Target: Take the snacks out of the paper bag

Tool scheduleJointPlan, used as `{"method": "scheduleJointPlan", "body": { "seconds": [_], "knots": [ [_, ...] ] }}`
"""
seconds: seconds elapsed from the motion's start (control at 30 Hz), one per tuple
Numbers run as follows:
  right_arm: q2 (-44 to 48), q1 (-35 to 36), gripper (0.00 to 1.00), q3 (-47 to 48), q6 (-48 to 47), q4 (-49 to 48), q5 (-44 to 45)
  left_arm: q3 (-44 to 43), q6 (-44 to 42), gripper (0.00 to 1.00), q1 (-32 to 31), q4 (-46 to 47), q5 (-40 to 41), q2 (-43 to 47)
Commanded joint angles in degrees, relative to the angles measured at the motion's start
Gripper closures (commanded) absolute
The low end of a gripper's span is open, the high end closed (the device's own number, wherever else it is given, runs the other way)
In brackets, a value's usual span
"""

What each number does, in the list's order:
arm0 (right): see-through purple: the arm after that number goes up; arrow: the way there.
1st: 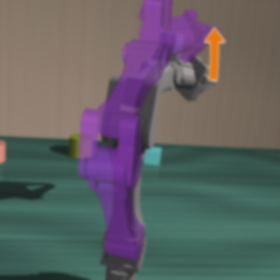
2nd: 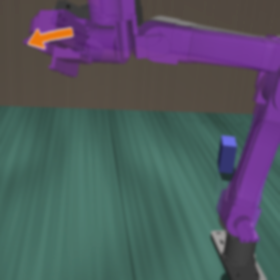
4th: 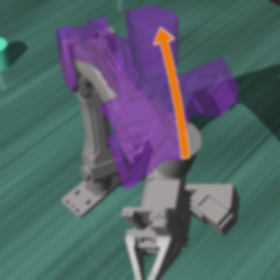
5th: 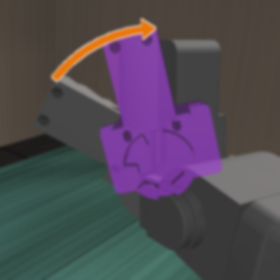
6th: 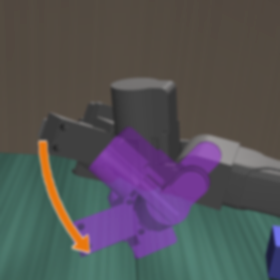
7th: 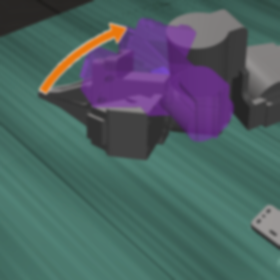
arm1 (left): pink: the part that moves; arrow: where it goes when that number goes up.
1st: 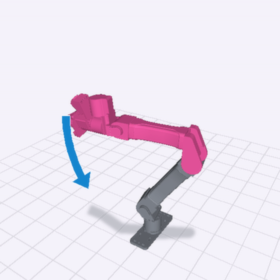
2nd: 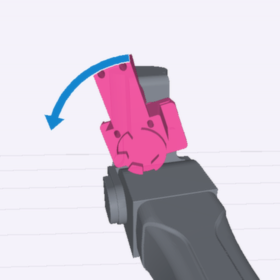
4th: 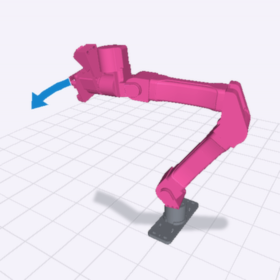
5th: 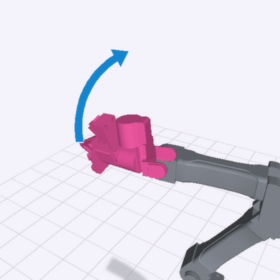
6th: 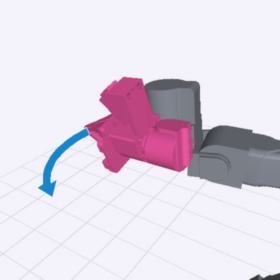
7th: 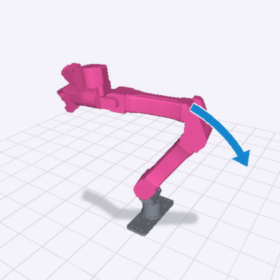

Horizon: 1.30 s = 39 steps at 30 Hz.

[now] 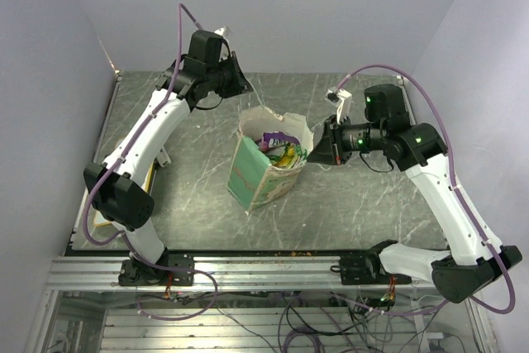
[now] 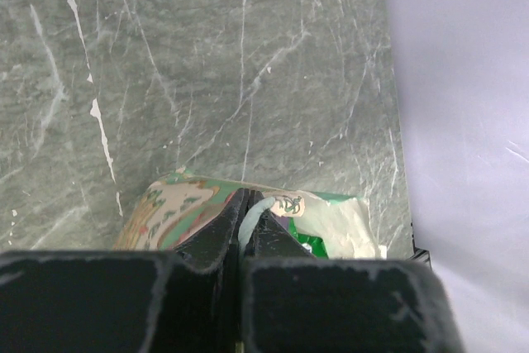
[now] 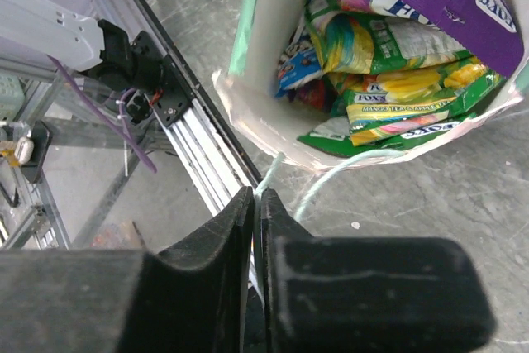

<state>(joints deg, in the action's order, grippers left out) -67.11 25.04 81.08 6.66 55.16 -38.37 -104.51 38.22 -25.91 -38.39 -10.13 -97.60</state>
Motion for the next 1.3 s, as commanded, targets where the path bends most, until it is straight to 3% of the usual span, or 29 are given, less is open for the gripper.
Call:
{"method": "scheduleJointPlan", "body": {
  "seconds": [0.0,0.17,0.43,0.63,1.0,1.27],
  "knots": [
    [-0.83,0.52,0.96,0.08,-0.25,-1.72,-2.81,-5.31,-0.47,0.93,0.84,3.55,0.8,2.62],
    [-6.53,2.95,1.0,3.64,-0.33,-4.16,-4.38,-7.52,-0.33,0.93,3.25,5.15,1.4,2.95],
    [-16.12,12.98,1.0,10.37,-0.78,-6.97,-1.59,-14.68,-1.03,0.93,8.73,5.41,-1.98,-0.11],
    [-18.69,17.31,1.0,7.78,0.3,-9.88,0.25,-16.49,-0.52,0.93,10.79,7.24,-6.17,-0.94],
    [-18.07,18.33,0.97,-5.17,-1.11,-9.42,2.38,13.84,5.6,0.93,10.09,19.68,-15.3,12.99],
    [-16.8,18.84,0.95,-10.66,-2.31,-8.57,2.49,17.52,5.45,0.93,5.48,17.01,-13.14,17.58]
  ]
}}
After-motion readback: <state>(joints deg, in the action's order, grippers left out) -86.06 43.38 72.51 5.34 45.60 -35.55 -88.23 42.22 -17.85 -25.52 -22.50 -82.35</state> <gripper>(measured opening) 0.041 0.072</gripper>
